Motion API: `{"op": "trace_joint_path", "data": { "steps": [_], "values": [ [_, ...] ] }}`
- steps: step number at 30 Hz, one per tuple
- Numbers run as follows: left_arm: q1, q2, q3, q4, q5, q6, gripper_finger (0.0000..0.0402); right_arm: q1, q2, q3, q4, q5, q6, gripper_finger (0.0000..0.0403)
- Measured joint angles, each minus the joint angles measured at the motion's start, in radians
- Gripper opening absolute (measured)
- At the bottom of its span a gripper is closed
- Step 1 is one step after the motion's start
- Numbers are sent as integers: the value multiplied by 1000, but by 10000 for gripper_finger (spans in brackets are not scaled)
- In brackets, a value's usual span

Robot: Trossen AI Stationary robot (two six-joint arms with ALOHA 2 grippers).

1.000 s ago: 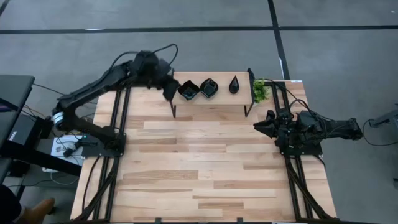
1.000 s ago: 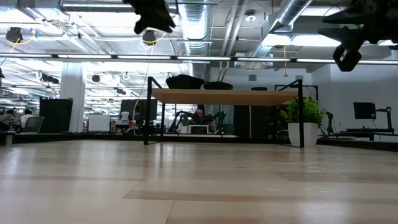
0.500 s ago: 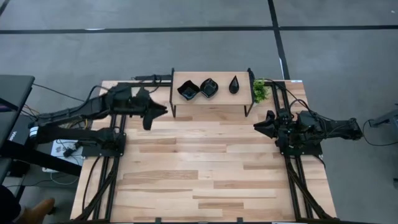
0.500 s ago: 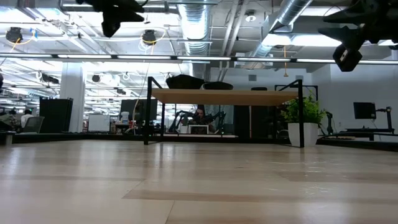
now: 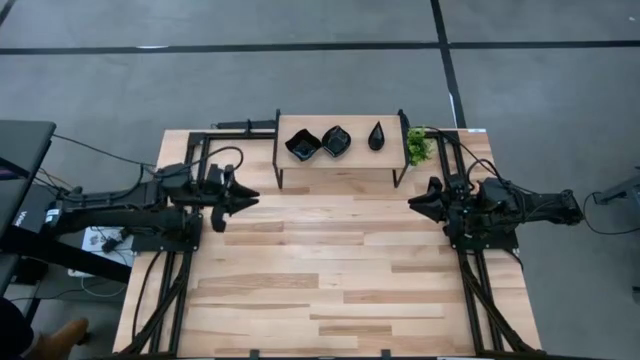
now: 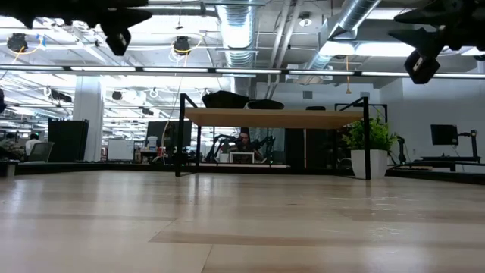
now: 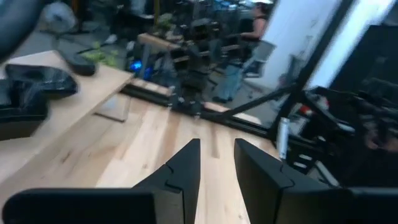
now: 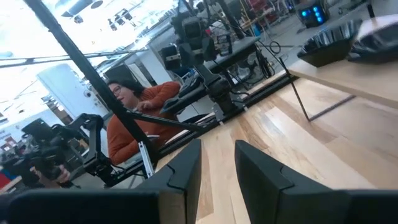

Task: Pick & Place Mini shaped plates
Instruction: Return to Home Position

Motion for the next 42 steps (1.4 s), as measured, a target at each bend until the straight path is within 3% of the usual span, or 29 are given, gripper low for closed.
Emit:
{"op": "trace_joint_path", "data": {
  "steps": [7, 17, 27, 36, 42],
  "values": [
    [-15, -177, -98, 27, 32, 6, 99, 0, -11, 0, 90, -27, -129, 92],
    [-15, -454, -230, 26, 52, 18, 99, 1, -60, -6, 78, -37, -166, 92],
    [-15, -522, -303, 36, 53, 41, 99, 1, -60, -222, 386, -51, -159, 92],
    [-15, -523, -317, 34, 124, 86, 99, 1, -82, -232, 464, -78, -239, 92],
    [7, -523, -327, 54, 107, 108, 99, 1, -82, -232, 384, -78, -215, 92]
  ]
}}
